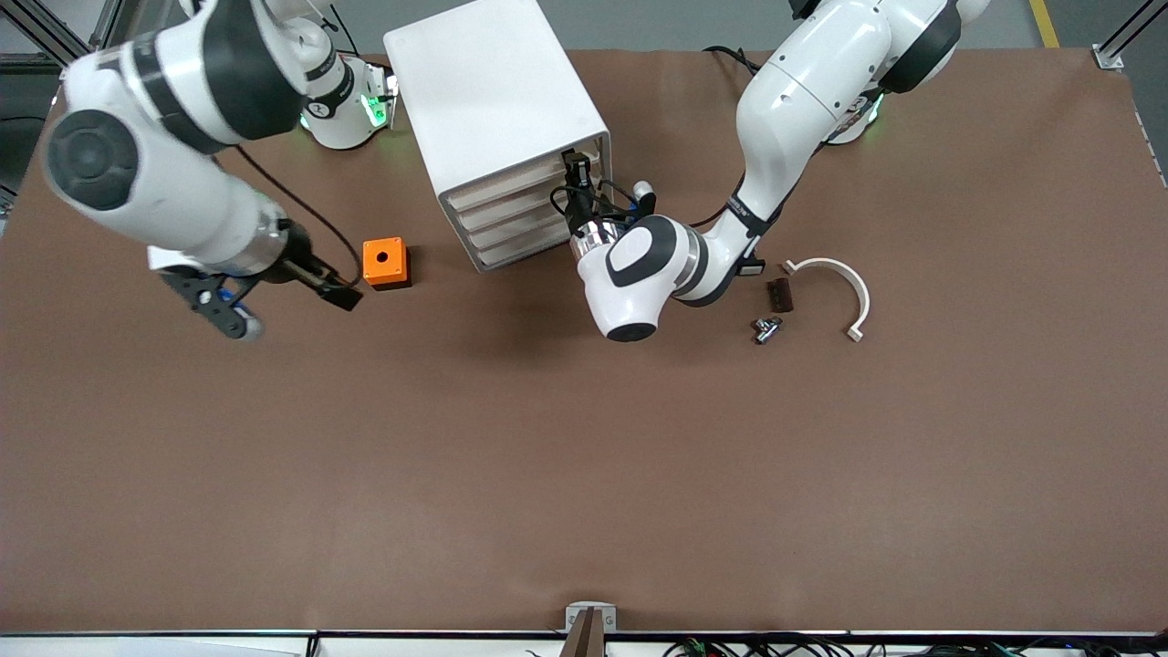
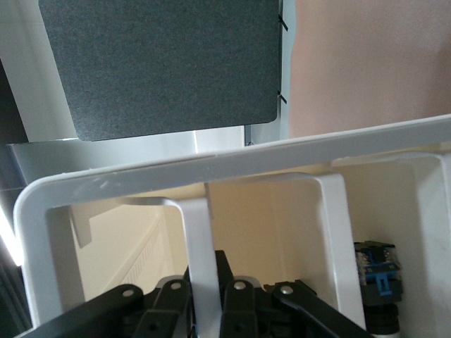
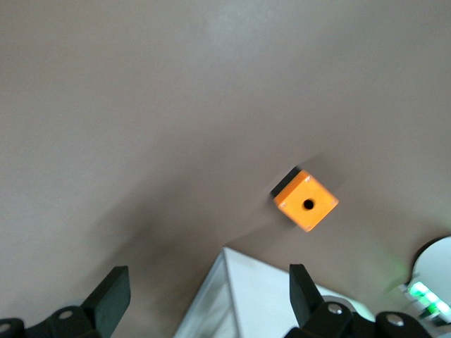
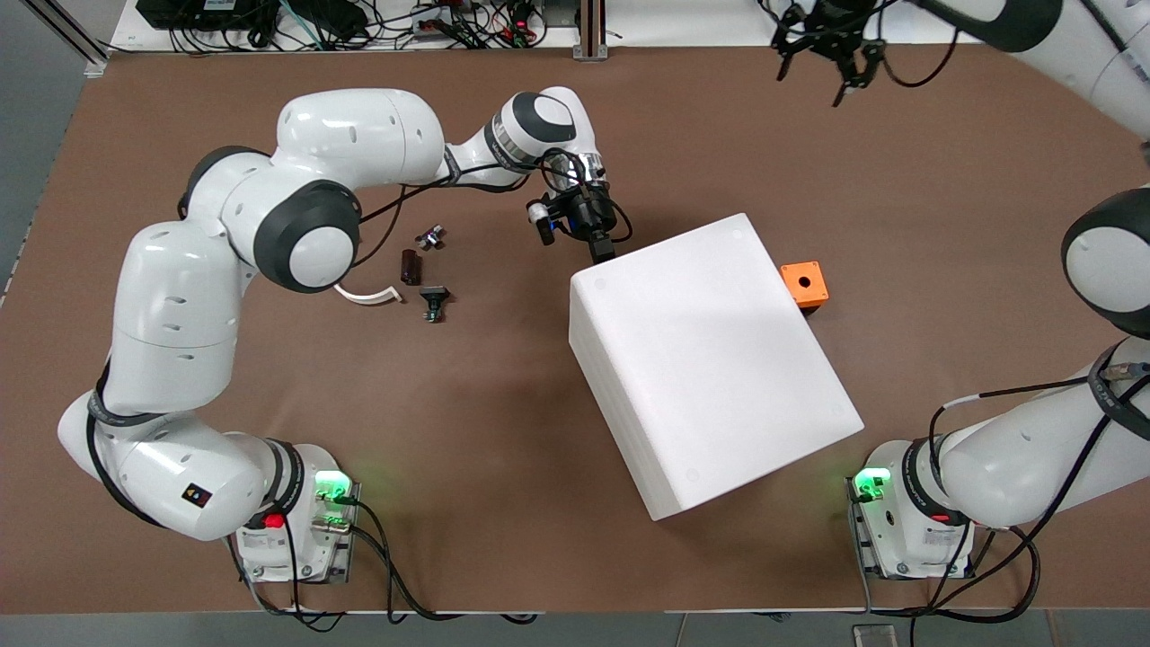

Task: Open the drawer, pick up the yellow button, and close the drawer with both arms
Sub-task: 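Pull the drawer open with the left gripper while the right gripper reaches over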

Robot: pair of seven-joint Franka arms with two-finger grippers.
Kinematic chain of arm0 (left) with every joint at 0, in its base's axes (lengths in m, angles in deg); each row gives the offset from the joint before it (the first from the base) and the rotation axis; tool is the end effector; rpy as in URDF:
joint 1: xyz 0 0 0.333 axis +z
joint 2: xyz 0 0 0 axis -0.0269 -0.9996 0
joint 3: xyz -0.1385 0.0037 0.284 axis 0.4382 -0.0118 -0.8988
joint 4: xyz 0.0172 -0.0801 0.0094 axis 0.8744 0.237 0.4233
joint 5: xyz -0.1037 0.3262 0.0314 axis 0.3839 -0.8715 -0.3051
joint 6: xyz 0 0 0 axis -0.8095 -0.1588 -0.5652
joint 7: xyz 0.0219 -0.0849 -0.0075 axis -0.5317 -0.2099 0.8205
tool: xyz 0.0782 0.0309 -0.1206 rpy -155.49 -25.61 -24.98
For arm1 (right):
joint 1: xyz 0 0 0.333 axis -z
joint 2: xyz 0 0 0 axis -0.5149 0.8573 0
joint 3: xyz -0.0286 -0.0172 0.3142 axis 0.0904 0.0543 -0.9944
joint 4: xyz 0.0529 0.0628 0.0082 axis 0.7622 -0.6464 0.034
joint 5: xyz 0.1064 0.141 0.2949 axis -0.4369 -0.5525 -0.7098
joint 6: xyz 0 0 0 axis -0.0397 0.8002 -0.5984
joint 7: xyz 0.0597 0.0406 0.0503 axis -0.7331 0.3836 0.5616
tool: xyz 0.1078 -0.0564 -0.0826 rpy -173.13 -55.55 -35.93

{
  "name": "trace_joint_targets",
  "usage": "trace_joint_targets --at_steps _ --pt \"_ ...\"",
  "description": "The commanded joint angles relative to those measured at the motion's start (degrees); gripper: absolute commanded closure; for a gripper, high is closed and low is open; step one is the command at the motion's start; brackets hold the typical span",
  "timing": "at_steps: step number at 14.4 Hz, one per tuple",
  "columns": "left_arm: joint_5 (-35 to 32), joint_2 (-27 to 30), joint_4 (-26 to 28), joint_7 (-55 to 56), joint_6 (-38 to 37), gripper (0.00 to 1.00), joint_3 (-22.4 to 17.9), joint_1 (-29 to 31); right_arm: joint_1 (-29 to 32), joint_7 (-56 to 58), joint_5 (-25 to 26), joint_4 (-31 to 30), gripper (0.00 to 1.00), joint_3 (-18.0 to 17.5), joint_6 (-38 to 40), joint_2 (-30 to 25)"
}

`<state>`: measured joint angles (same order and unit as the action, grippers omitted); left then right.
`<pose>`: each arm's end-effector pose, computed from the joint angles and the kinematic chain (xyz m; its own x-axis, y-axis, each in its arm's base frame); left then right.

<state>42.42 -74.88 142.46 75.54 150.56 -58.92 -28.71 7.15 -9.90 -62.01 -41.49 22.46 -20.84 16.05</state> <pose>0.3463 -0.4941 0.2675 -0.2497 0.9633 -0.0985 0.1824 -0.0531 -0.9818 0.5065 0.2058 0.4844 0.7344 -0.6604 -0.1565 -0.6584 -0.7492 0.0722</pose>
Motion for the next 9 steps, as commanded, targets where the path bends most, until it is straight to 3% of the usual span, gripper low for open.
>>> trace_joint_targets --at_steps 1,9 --pt "1.09 -0.43 -0.72 -0.82 0.76 0.97 -0.69 1.77 -3.05 -5.79 -0.34 -1.03 0.0 0.66 -1.74 -0.33" --pt "3.91 -0.87 -0.89 -0.82 1.82 0.92 -4.64 5.91 -10.52 -17.99 0.19 -0.85 0.0 0.66 -7.1 1.17"
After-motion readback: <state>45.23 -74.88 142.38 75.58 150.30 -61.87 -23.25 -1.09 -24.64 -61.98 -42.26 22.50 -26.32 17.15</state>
